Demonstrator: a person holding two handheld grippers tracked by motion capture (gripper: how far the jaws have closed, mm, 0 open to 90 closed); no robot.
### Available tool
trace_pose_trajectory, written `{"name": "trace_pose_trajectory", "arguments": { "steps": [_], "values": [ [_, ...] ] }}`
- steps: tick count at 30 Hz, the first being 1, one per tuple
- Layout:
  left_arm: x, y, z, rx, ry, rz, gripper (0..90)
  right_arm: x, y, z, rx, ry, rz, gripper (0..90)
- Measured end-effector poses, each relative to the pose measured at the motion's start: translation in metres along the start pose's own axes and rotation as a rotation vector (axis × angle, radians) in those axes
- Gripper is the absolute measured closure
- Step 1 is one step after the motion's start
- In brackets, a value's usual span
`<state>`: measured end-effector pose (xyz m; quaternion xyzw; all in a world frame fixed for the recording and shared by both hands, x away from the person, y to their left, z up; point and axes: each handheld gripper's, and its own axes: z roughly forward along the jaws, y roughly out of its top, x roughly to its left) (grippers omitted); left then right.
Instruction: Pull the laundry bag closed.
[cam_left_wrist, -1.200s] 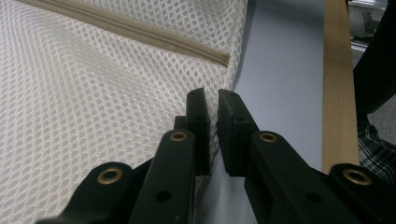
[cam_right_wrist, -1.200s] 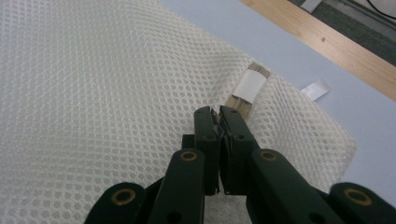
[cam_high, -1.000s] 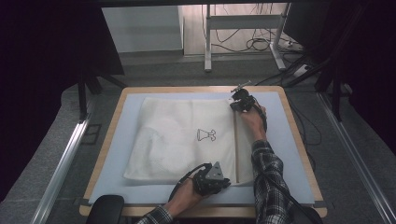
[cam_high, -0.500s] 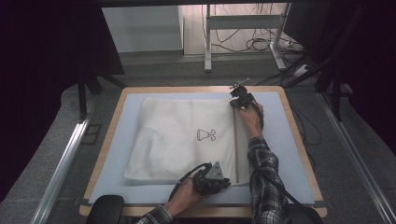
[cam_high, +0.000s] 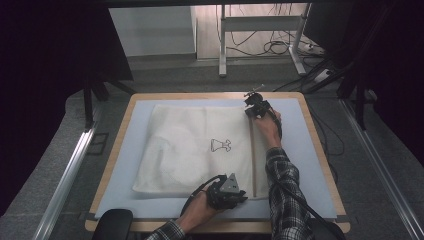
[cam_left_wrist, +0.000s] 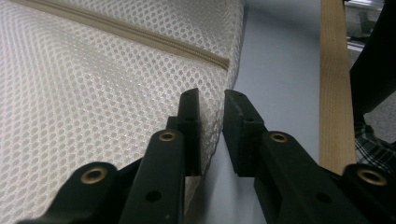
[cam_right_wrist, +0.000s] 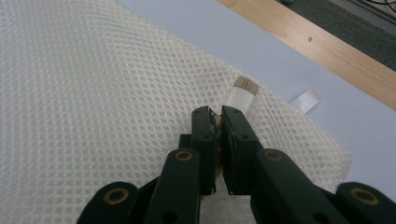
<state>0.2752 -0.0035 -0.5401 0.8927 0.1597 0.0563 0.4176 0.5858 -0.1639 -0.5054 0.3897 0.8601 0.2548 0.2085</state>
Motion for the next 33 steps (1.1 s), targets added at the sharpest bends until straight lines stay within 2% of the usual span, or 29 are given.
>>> {"name": "trace_pose_trajectory", "arguments": {
  "steps": [2, 4, 5, 10, 14, 18, 19, 24, 27, 33],
  "values": [
    [-0.001, 0.000, 0.000, 0.000, 0.006, 0.006, 74.3, 0.000, -0.003, -0.002, -0.005, 0.001, -0.002, 79.2],
    [0.000, 0.000, -0.001, -0.008, -0.006, -0.017, 72.5, 0.000, -0.004, -0.004, -0.009, 0.002, 0.003, 77.0],
    [-0.001, 0.001, 0.000, -0.029, -0.012, -0.048, 69.1, -0.001, -0.007, -0.006, -0.022, 0.009, 0.009, 73.6],
    [0.000, 0.003, -0.002, -0.028, -0.004, -0.049, 59.2, 0.001, -0.010, -0.013, -0.039, 0.017, -0.001, 68.0],
    [0.002, 0.005, -0.005, -0.034, -0.002, -0.065, 48.7, 0.000, -0.014, -0.020, -0.061, 0.032, 0.014, 61.7],
    [0.003, 0.006, -0.005, -0.020, -0.015, -0.077, 41.2, 0.001, -0.019, -0.025, -0.071, 0.041, 0.019, 55.5],
    [0.003, 0.007, -0.005, -0.009, -0.014, -0.071, 39.1, 0.003, -0.020, -0.027, -0.068, 0.032, 0.007, 52.6],
    [0.004, 0.008, -0.008, -0.011, -0.011, -0.076, 31.7, 0.006, -0.023, -0.032, -0.081, 0.040, -0.008, 47.4],
    [0.007, 0.009, -0.011, -0.015, -0.007, -0.083, 26.8, 0.010, -0.025, -0.037, -0.097, 0.061, -0.006, 41.1],
    [0.009, 0.008, -0.013, -0.007, -0.004, -0.081, 20.8, 0.011, -0.032, -0.042, -0.106, 0.076, -0.010, 35.0]
  ]
}}
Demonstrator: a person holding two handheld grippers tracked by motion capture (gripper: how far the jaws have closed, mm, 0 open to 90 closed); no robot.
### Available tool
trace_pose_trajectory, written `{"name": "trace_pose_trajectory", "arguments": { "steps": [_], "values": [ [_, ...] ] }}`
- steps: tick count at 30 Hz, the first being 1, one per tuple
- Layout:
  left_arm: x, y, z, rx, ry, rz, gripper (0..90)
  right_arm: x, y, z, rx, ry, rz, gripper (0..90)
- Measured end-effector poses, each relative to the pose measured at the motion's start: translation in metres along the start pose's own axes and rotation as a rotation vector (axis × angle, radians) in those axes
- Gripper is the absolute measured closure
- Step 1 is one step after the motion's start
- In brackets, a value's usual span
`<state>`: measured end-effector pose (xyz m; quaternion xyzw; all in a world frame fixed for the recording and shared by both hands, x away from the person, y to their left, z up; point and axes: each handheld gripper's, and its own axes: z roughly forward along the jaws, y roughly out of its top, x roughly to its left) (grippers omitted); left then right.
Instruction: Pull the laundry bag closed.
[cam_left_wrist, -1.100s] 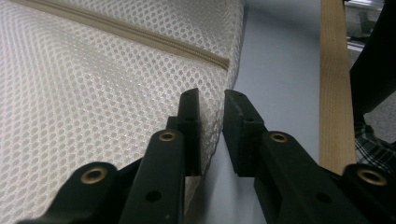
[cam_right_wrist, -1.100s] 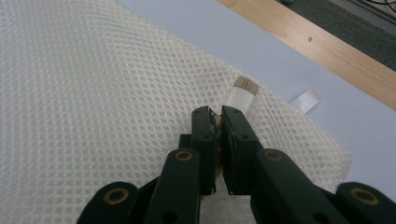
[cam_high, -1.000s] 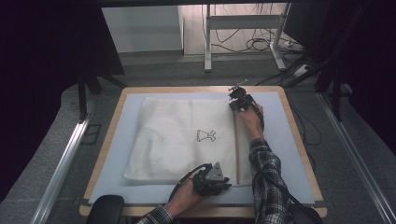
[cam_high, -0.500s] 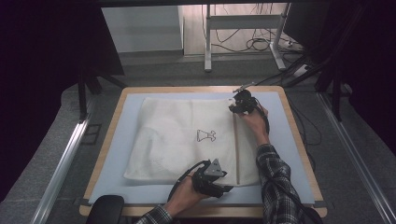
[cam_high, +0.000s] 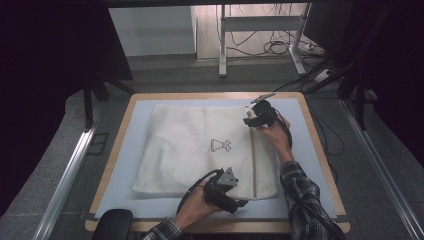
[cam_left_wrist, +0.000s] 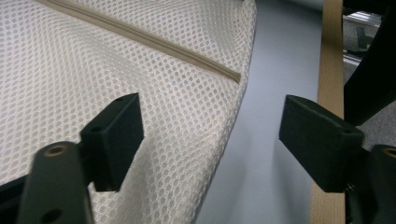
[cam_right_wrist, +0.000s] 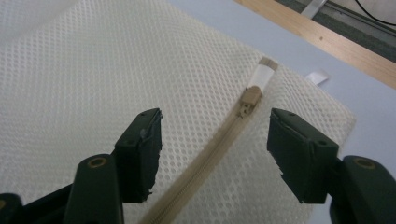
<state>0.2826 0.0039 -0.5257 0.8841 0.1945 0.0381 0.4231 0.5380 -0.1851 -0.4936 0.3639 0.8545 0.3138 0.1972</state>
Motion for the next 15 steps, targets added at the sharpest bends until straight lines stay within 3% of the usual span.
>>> {"name": "trace_pose_trajectory", "arguments": {
  "steps": [3, 15],
  "values": [
    [0.000, 0.001, -0.001, 0.006, 0.003, 0.008, 18.4, -0.001, -0.003, -0.002, 0.011, -0.012, -0.001, 31.5],
    [0.000, -0.002, -0.005, 0.036, 0.021, 0.029, 10.5, 0.007, -0.004, -0.013, -0.013, 0.043, -0.006, 19.7]
  ]
}}
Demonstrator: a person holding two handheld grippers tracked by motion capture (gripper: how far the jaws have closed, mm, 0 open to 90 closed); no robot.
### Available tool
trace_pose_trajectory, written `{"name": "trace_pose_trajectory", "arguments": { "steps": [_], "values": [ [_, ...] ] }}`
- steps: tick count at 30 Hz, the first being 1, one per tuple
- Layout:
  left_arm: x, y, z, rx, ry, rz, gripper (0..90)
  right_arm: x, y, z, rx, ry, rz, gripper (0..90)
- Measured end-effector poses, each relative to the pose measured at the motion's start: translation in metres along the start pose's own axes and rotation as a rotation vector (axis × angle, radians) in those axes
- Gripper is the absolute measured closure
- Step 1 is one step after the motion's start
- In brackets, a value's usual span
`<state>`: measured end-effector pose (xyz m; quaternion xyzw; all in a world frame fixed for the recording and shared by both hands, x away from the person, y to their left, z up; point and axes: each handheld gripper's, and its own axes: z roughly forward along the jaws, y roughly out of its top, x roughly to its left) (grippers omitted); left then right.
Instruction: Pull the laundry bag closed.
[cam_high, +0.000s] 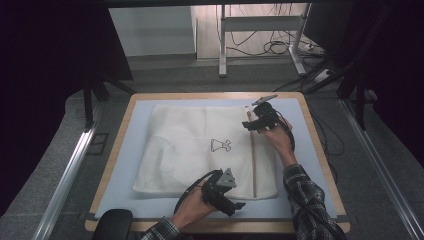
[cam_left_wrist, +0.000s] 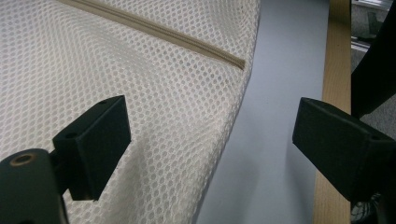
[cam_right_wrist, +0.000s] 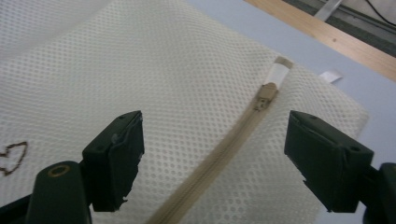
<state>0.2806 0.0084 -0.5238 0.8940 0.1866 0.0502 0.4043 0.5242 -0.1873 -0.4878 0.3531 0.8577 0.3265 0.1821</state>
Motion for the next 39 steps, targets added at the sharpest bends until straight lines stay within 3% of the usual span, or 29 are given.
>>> {"name": "trace_pose_trajectory", "arguments": {
  "steps": [11, 27, 39],
  "values": [
    [0.003, -0.004, -0.006, 0.007, 0.028, 0.007, 7.4, 0.011, 0.000, -0.001, 0.004, 0.056, 0.002, 9.0],
    [0.007, -0.010, -0.015, 0.019, 0.063, 0.015, 6.4, 0.018, -0.003, -0.006, 0.018, 0.078, -0.005, 1.5],
    [0.008, -0.014, -0.022, 0.015, 0.089, 0.026, 5.2, 0.022, -0.004, -0.018, -0.012, 0.104, 0.038, 0.0]
  ]
}}
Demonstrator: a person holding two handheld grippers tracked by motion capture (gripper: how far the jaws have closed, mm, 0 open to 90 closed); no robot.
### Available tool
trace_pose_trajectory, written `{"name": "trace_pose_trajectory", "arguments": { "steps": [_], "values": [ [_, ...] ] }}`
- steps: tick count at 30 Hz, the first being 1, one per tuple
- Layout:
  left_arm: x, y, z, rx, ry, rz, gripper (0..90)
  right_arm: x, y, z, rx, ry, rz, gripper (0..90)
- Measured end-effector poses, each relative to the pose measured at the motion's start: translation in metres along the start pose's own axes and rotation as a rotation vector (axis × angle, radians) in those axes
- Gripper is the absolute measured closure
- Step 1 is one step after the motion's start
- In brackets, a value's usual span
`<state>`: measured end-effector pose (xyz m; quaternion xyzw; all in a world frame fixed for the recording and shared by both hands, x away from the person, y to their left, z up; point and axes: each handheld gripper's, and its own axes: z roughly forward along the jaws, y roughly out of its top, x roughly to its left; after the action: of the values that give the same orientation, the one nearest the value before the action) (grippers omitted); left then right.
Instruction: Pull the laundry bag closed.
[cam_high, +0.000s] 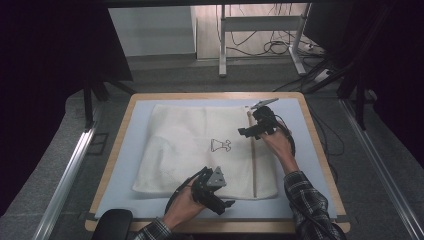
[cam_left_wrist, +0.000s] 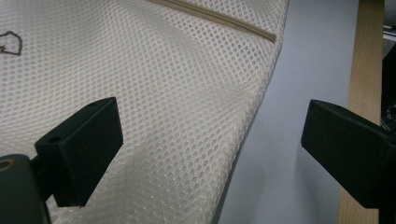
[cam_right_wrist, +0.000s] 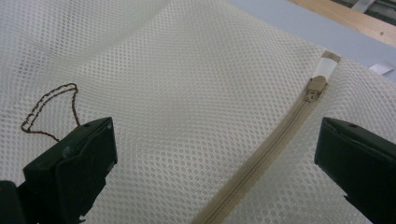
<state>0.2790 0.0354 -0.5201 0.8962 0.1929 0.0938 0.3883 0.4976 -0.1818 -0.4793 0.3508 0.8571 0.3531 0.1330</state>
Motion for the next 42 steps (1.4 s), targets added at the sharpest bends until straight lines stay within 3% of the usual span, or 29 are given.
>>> {"name": "trace_pose_trajectory", "arguments": {
  "steps": [23, 26, 27, 42],
  "values": [
    [0.002, -0.005, -0.010, -0.003, 0.021, 0.019, 4.1, 0.010, -0.004, -0.027, -0.042, -0.034, -0.034, 0.0],
    [0.002, -0.005, -0.011, -0.006, 0.021, 0.017, 4.0, 0.012, -0.006, -0.030, -0.048, -0.044, -0.044, 0.0],
    [0.001, -0.006, -0.011, -0.022, 0.021, -0.002, 4.0, 0.012, -0.006, -0.030, -0.048, -0.044, -0.044, 0.0],
    [0.007, -0.010, -0.020, -0.042, 0.033, 0.015, 3.8, 0.031, -0.008, -0.043, -0.072, -0.054, -0.094, 0.0]
  ]
}}
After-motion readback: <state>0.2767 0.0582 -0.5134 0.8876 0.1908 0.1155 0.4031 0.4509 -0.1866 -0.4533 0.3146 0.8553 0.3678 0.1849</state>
